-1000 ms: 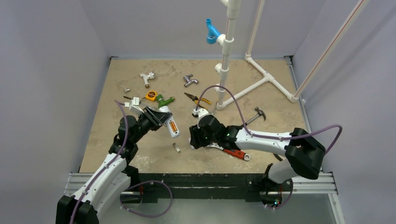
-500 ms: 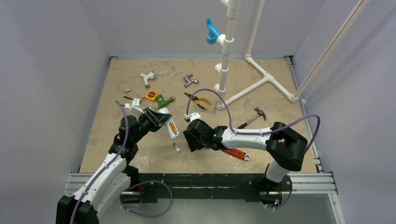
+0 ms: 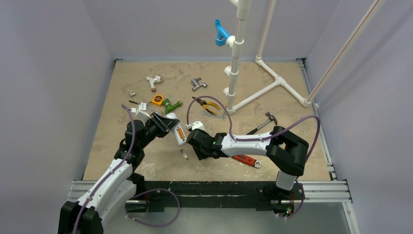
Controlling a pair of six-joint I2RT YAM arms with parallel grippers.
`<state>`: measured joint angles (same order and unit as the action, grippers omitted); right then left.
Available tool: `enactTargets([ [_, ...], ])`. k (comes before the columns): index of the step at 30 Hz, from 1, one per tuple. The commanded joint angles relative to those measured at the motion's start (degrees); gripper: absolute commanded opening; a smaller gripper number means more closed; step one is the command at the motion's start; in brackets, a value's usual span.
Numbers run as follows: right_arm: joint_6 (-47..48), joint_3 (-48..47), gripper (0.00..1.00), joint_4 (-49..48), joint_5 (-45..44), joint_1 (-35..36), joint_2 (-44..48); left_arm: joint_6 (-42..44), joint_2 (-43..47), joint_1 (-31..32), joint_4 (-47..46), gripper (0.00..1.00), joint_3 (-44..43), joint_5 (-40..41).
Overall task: Load the batteries into the remote control
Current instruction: Pick up the battery cover at the center of the board, then place the battery cover at the center of the board.
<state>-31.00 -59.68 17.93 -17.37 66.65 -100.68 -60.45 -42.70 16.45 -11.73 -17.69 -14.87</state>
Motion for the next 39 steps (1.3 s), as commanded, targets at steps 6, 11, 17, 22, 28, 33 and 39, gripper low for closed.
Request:
enactTargets([
  [6,0.0,-0.7,0.24,3.1,-4.2,0.8,2.2,-0.4,0.1,-0.5,-4.4,0.00,-1.2,-0.9],
  [11,3.5,0.9,0.22,0.1,-3.1,0.7,8.4,-0.8,-0.6,-0.5,-5.7,0.00,-1.2,-1.2],
  [17,7.2,1.3,0.22,-1.2,-4.2,0.6,17.0,-2.5,-2.9,-0.5,-10.9,0.00,-0.9,-2.4],
  [22,11.0,-1.8,0.22,1.4,-3.5,0.0,22.8,-5.6,-6.2,-0.5,-24.4,0.00,2.0,-5.4],
  [28,11.7,-7.4,0.20,3.2,-1.0,-0.1,24.8,-9.3,-9.4,1.3,-41.3,0.00,7.5,-4.5],
  [33,11.5,-11.5,0.20,5.2,-0.2,-0.1,21.4,-9.0,-10.4,4.3,-43.7,0.00,7.5,-1.9],
  [39,10.6,-15.4,0.20,7.2,0.2,-0.1,18.1,-9.3,-11.3,5.3,-44.7,0.00,7.5,-1.3],
])
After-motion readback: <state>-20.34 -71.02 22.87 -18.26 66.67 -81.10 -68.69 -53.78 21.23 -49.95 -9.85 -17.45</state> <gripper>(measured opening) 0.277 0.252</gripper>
